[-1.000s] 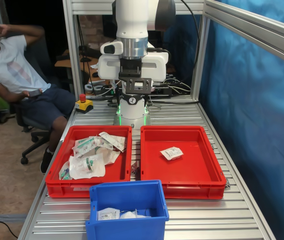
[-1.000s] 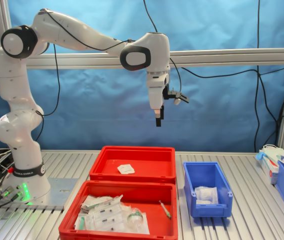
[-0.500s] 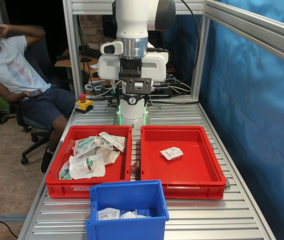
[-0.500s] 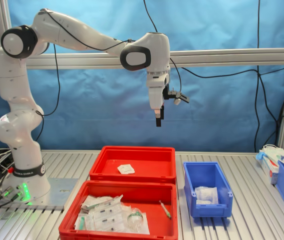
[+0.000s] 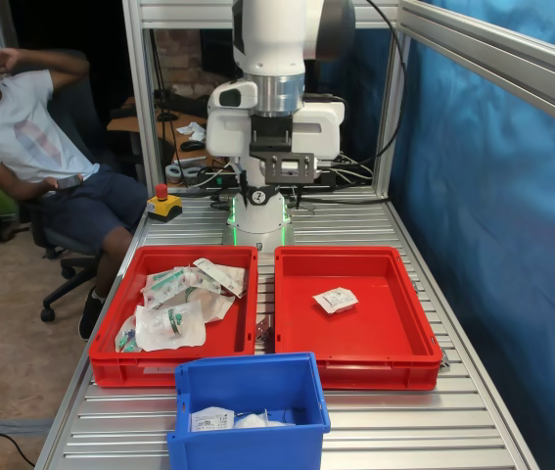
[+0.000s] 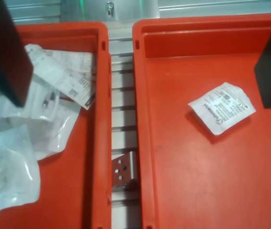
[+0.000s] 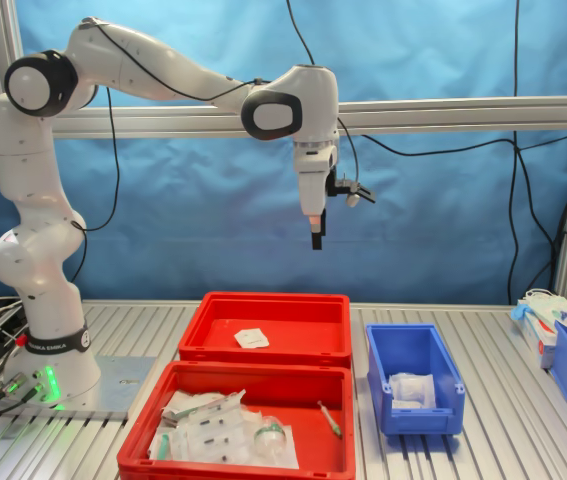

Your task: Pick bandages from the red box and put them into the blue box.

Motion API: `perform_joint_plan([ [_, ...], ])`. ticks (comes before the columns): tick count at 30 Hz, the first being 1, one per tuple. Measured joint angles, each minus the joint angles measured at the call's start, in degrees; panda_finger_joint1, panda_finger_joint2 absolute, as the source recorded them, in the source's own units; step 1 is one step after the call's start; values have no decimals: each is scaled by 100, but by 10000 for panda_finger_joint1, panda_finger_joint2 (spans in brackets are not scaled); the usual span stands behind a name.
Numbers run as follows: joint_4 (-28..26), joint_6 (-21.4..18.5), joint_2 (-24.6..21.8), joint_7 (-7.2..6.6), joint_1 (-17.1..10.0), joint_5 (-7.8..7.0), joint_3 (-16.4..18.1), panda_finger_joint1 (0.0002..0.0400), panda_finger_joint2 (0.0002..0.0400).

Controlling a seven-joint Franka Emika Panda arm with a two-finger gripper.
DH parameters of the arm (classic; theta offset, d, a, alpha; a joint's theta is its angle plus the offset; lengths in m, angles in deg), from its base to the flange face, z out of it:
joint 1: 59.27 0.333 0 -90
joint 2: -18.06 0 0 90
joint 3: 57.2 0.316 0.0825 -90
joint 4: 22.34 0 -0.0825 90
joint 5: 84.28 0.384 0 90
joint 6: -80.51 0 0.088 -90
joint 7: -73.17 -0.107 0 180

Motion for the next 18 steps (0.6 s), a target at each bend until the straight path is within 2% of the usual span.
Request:
perform_joint_plan([
  [5, 184, 66, 3, 0, 179, 0, 13, 400, 400],
  [9, 366, 310, 13, 0, 279, 0, 20, 400, 400],
  [11, 643, 737, 33, 0, 396, 0, 36, 400, 400],
  [14, 898, 1118, 44, 0, 492, 0, 46, 400, 400],
  [15, 898, 1118, 44, 0, 492, 0, 46, 400, 400],
  [18, 1147, 1449, 60, 0, 587, 0, 53, 400, 400],
])
